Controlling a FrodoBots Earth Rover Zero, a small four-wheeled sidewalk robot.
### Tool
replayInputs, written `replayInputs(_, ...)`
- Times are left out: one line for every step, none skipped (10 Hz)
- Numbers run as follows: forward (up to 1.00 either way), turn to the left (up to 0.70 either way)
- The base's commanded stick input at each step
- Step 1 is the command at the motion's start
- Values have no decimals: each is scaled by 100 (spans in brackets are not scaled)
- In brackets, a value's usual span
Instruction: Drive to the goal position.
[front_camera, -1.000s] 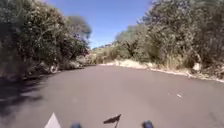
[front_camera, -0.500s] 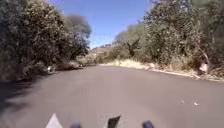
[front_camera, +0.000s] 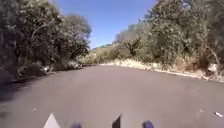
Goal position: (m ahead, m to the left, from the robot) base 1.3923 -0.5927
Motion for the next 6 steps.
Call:
replayInputs(85, 0)
replayInputs(85, 0)
replayInputs(85, 0)
replayInputs(85, 0)
replayInputs(85, 0)
replayInputs(85, 0)
